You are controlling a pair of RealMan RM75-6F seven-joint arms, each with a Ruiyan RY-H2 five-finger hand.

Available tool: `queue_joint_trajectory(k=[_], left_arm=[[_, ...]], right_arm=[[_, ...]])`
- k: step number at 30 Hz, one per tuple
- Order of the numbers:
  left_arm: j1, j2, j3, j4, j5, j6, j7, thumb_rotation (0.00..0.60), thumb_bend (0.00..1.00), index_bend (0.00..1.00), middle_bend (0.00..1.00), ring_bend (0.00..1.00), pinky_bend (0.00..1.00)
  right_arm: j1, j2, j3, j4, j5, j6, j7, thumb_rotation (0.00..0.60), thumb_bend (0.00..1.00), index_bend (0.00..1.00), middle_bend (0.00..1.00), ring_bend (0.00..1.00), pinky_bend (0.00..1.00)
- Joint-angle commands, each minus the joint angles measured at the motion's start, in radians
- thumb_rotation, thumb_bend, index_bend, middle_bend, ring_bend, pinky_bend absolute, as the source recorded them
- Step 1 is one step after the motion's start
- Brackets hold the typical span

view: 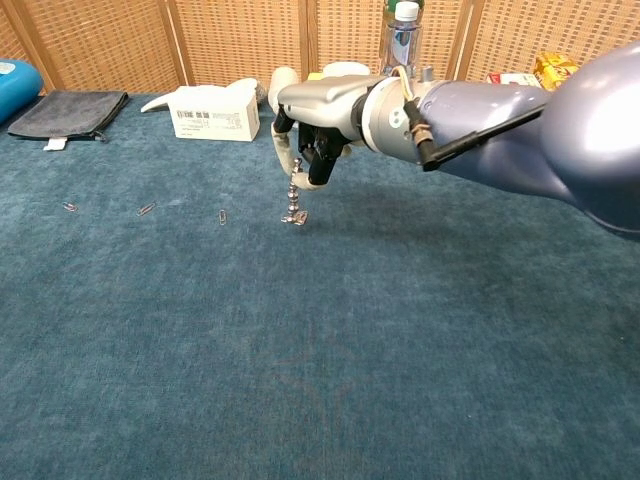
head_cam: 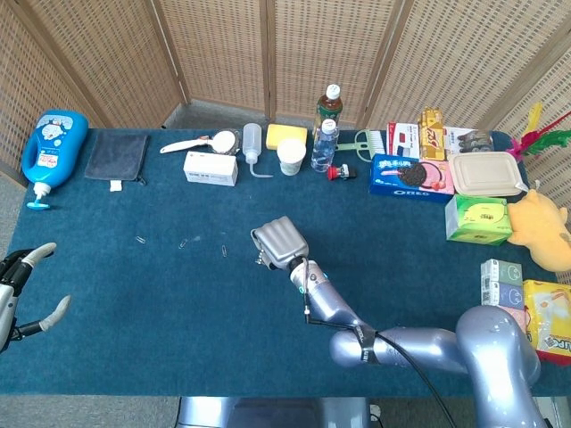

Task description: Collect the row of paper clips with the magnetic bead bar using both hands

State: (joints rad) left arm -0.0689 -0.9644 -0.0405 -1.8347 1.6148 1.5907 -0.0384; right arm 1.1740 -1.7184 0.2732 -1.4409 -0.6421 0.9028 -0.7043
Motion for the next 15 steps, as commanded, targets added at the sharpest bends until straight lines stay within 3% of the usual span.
queue_joint_trajectory(k=[1, 15], left_arm=[[0.0, 0.0, 0.0, 0.001, 0.0, -0.001, 0.0, 0.278, 0.5, 0.14, 0.25, 0.19, 0.27], [0.002, 0.001, -0.001, 0.005, -0.006, -0.002, -0.003, 0.278, 0.5, 0.14, 0.25, 0.19, 0.27]], right_arm=[[0.013, -0.018, 0.0, 0.028, 0.014, -0.01, 0.001, 0.6, 0.45, 0.65, 0.82, 0.85, 0.91], [0.048, -0.06, -0.007, 0.116, 0.049, -0.032, -0.006, 0.6, 0.45, 0.65, 0.82, 0.85, 0.91]])
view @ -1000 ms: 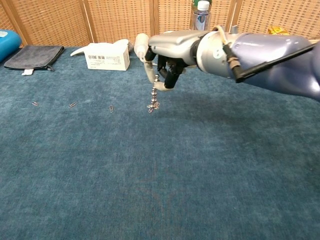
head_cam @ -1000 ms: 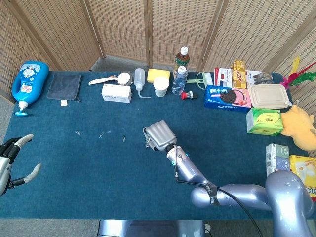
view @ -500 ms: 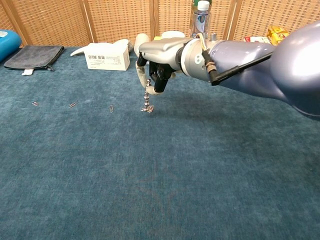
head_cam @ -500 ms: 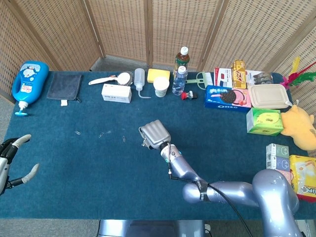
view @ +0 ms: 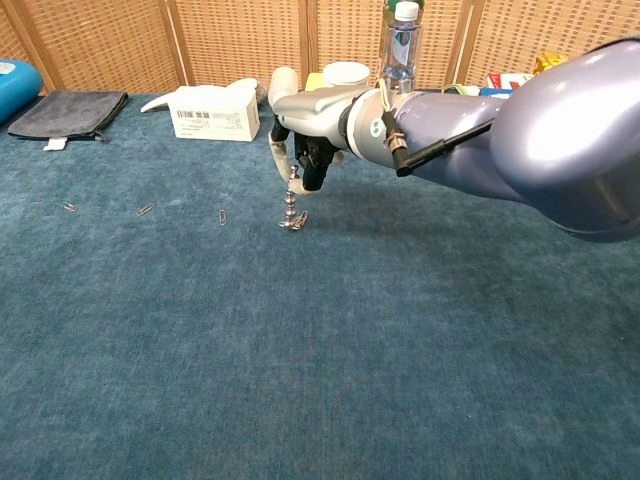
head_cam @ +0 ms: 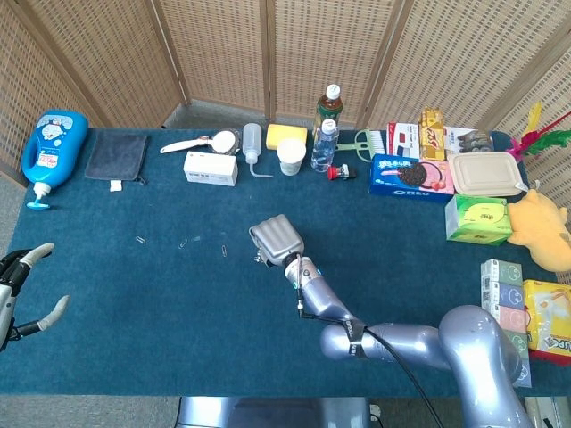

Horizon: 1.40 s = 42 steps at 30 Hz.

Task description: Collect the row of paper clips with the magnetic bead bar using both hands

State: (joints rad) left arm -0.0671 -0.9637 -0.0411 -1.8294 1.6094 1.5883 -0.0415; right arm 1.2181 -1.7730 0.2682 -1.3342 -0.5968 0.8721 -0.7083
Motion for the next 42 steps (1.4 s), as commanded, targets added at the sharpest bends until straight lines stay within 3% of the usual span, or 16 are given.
queue_joint_trajectory(k=[1, 11, 23, 29, 34, 38, 42], left_arm=[[0.0, 0.0, 0.0, 0.0, 0.0, 0.0, 0.0, 0.278, 0.5, 0.14, 0.25, 0.19, 0.27], [0.002, 0.0, -0.001, 0.004, -0.002, 0.001, -0.002, 0.28, 0.51, 0.14, 0.25, 0.19, 0.27], [0.001, 0.0, -0.001, 0.003, 0.004, 0.003, -0.002, 0.277, 0.5, 0.14, 0.25, 0.19, 0.27], [0.004, 0.001, -0.001, 0.006, 0.002, 0.005, -0.007, 0.276, 0.5, 0.14, 0.24, 0.18, 0.27], [0.003, -0.002, -0.001, 0.009, 0.003, 0.004, -0.01, 0.274, 0.5, 0.14, 0.24, 0.18, 0.27], [0.0, -0.005, -0.002, 0.01, 0.008, 0.003, -0.013, 0.276, 0.5, 0.14, 0.23, 0.18, 0.27], [0.0, -0.006, 0.0, 0.01, 0.01, 0.002, -0.015, 0.273, 0.51, 0.14, 0.23, 0.18, 0.27]], right_arm=[[0.005, -0.007, -0.003, 0.012, 0.005, -0.002, -0.002, 0.6, 0.45, 0.65, 0.82, 0.85, 0.91], [0.008, -0.015, -0.011, 0.034, 0.008, -0.005, -0.001, 0.6, 0.45, 0.63, 0.81, 0.85, 0.91], [0.007, -0.012, -0.003, 0.025, -0.02, -0.004, 0.025, 0.6, 0.44, 0.47, 0.68, 0.82, 0.91], [0.007, -0.012, -0.001, 0.027, -0.03, -0.006, 0.035, 0.6, 0.41, 0.33, 0.54, 0.79, 0.91], [0.003, -0.005, -0.001, 0.021, -0.039, -0.003, 0.043, 0.6, 0.41, 0.25, 0.49, 0.67, 0.91], [-0.01, 0.011, 0.003, 0.002, -0.053, 0.016, 0.057, 0.6, 0.41, 0.24, 0.47, 0.63, 0.9], [-0.044, 0.052, 0.004, -0.043, -0.076, 0.05, 0.085, 0.6, 0.4, 0.25, 0.42, 0.54, 0.83]])
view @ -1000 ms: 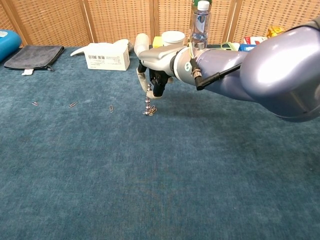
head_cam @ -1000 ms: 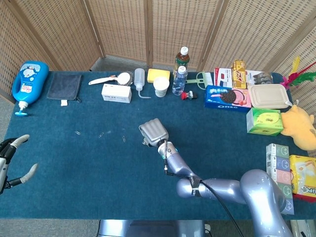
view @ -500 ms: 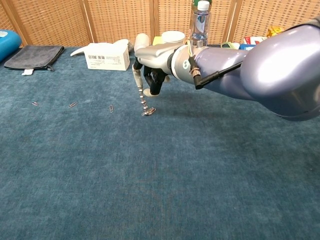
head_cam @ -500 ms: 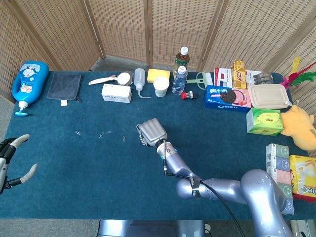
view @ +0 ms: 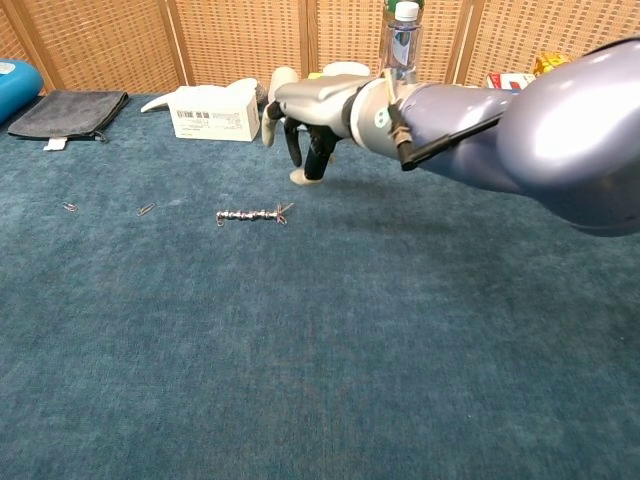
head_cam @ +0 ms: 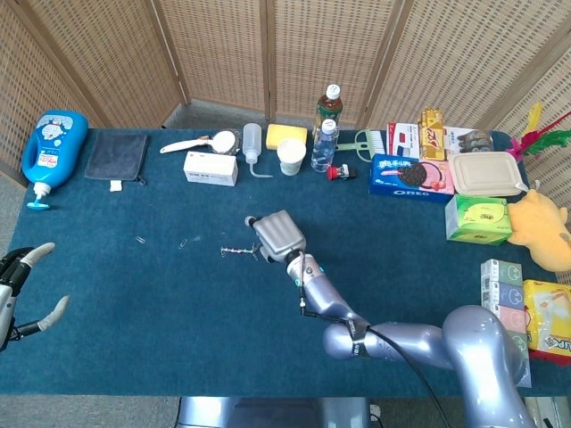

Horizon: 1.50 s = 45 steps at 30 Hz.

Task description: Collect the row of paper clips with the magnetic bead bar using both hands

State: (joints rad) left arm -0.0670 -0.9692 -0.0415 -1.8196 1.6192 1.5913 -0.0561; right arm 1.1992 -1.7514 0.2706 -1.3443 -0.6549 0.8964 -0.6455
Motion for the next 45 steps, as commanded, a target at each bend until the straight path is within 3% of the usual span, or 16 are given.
queue_joint_trajectory(k=[1, 6, 12, 19, 21, 25, 31, 37, 41, 45], left_arm=[[0.0, 0.0, 0.002, 0.001, 0.0, -0.002, 0.0, 0.272, 0.51, 0.14, 0.23, 0.18, 0.27], [-0.005, 0.011, 0.008, -0.005, -0.005, -0.024, 0.018, 0.247, 0.5, 0.12, 0.23, 0.18, 0.27], [-0.014, 0.026, 0.016, -0.019, -0.012, -0.057, 0.037, 0.113, 0.49, 0.07, 0.2, 0.16, 0.25], [-0.038, 0.031, 0.013, -0.036, -0.01, -0.094, 0.077, 0.104, 0.48, 0.09, 0.2, 0.16, 0.25], [-0.055, 0.035, 0.006, -0.038, -0.009, -0.114, 0.12, 0.14, 0.48, 0.1, 0.2, 0.17, 0.25], [-0.073, 0.037, -0.001, -0.042, -0.013, -0.136, 0.154, 0.321, 0.49, 0.1, 0.2, 0.17, 0.25], [-0.121, 0.039, -0.021, -0.046, -0.03, -0.196, 0.207, 0.44, 0.5, 0.12, 0.2, 0.18, 0.25], [-0.177, 0.019, -0.041, -0.032, -0.053, -0.263, 0.223, 0.455, 0.5, 0.15, 0.2, 0.21, 0.25], [-0.195, 0.004, -0.047, -0.019, -0.065, -0.283, 0.21, 0.398, 0.49, 0.17, 0.2, 0.24, 0.25], [-0.217, -0.015, -0.054, 0.0, -0.083, -0.311, 0.198, 0.381, 0.49, 0.18, 0.21, 0.24, 0.25]], right_arm=[[-0.034, 0.04, 0.001, -0.044, -0.023, 0.031, 0.029, 0.6, 0.4, 0.25, 0.41, 0.53, 0.8], [-0.098, 0.108, 0.002, -0.124, -0.07, 0.08, 0.093, 0.6, 0.4, 0.23, 0.37, 0.46, 0.66], [-0.178, 0.19, -0.014, -0.228, -0.137, 0.138, 0.161, 0.6, 0.4, 0.2, 0.34, 0.42, 0.6], [-0.294, 0.307, -0.063, -0.38, -0.244, 0.222, 0.227, 0.6, 0.4, 0.21, 0.33, 0.39, 0.59], [-0.354, 0.357, -0.098, -0.445, -0.3, 0.282, 0.244, 0.6, 0.4, 0.21, 0.33, 0.39, 0.59], [-0.411, 0.396, -0.132, -0.487, -0.363, 0.33, 0.265, 0.6, 0.4, 0.23, 0.34, 0.38, 0.59], [-0.512, 0.469, -0.2, -0.554, -0.463, 0.4, 0.286, 0.6, 0.4, 0.27, 0.36, 0.39, 0.6], [-0.594, 0.499, -0.245, -0.553, -0.557, 0.465, 0.291, 0.6, 0.4, 0.31, 0.39, 0.42, 0.6], [-0.627, 0.511, -0.264, -0.535, -0.594, 0.479, 0.314, 0.6, 0.4, 0.33, 0.41, 0.43, 0.61], [-0.665, 0.524, -0.28, -0.5, -0.629, 0.496, 0.341, 0.6, 0.4, 0.36, 0.43, 0.45, 0.61]])
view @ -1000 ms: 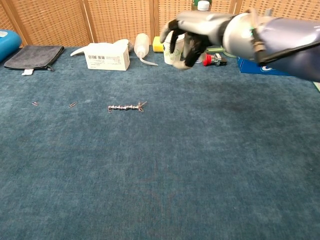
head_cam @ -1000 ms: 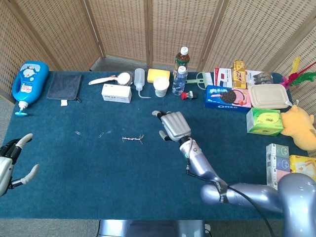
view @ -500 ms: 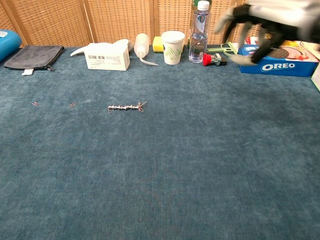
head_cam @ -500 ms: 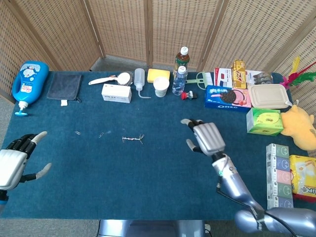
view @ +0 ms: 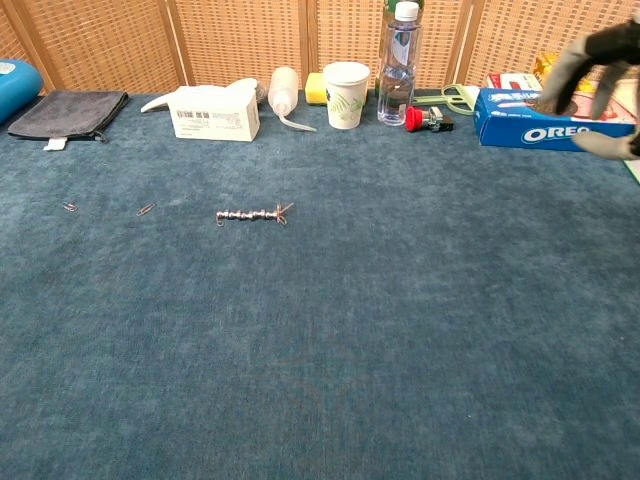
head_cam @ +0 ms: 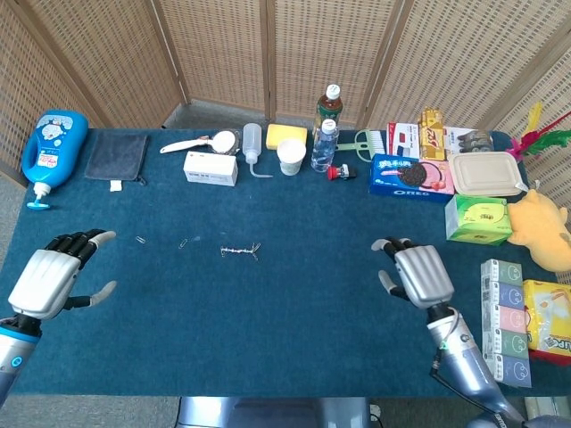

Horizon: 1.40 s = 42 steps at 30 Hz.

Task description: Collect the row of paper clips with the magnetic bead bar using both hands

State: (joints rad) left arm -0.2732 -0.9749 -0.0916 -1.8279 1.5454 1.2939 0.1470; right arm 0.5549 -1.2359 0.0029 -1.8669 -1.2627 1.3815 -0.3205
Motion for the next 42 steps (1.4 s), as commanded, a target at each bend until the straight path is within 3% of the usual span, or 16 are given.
queue_joint_trajectory(k=[1, 14, 19, 23, 29, 33, 36, 38, 42], left_arm=[[-0.018, -0.014, -0.005, 0.013, -0.012, -0.023, -0.005, 0.38, 0.49, 0.18, 0.22, 0.24, 0.25], [-0.133, -0.113, -0.04, 0.072, -0.069, -0.15, 0.017, 0.382, 0.49, 0.2, 0.25, 0.26, 0.26], [-0.169, -0.145, -0.048, 0.09, -0.092, -0.192, 0.022, 0.378, 0.49, 0.22, 0.3, 0.32, 0.31], [-0.196, -0.17, -0.05, 0.104, -0.105, -0.224, 0.032, 0.342, 0.49, 0.25, 0.38, 0.41, 0.39], [-0.271, -0.254, -0.076, 0.177, -0.145, -0.28, 0.076, 0.235, 0.48, 0.27, 0.53, 0.58, 0.56], [-0.31, -0.292, -0.085, 0.219, -0.163, -0.313, 0.08, 0.162, 0.44, 0.32, 0.69, 0.78, 0.77], [-0.336, -0.311, -0.089, 0.248, -0.173, -0.338, 0.081, 0.126, 0.41, 0.34, 0.79, 0.87, 0.91], [-0.358, -0.325, -0.09, 0.27, -0.182, -0.361, 0.087, 0.157, 0.41, 0.34, 0.83, 0.91, 0.97], [-0.391, -0.348, -0.088, 0.292, -0.206, -0.384, 0.146, 0.419, 0.42, 0.33, 0.88, 0.97, 1.0]], right_arm=[[-0.027, 0.011, -0.016, 0.029, -0.026, 0.009, 0.025, 0.6, 0.4, 0.36, 0.43, 0.45, 0.61], [-0.121, 0.019, -0.031, 0.118, -0.087, 0.033, 0.146, 0.6, 0.4, 0.43, 0.52, 0.54, 0.71], [-0.152, 0.02, -0.038, 0.122, -0.091, 0.029, 0.175, 0.6, 0.4, 0.44, 0.53, 0.55, 0.73], [-0.182, 0.019, -0.046, 0.122, -0.099, 0.043, 0.194, 0.6, 0.4, 0.44, 0.54, 0.56, 0.73], [-0.232, 0.02, -0.048, 0.128, -0.124, 0.064, 0.236, 0.6, 0.4, 0.45, 0.55, 0.57, 0.75], [-0.251, 0.021, -0.04, 0.133, -0.129, 0.066, 0.252, 0.6, 0.4, 0.45, 0.55, 0.58, 0.76], [-0.261, 0.022, -0.035, 0.136, -0.132, 0.064, 0.261, 0.6, 0.4, 0.45, 0.56, 0.58, 0.77], [-0.268, 0.021, -0.028, 0.141, -0.135, 0.062, 0.269, 0.6, 0.4, 0.45, 0.56, 0.58, 0.77], [-0.28, 0.016, -0.014, 0.154, -0.147, 0.065, 0.289, 0.6, 0.4, 0.45, 0.57, 0.59, 0.79]])
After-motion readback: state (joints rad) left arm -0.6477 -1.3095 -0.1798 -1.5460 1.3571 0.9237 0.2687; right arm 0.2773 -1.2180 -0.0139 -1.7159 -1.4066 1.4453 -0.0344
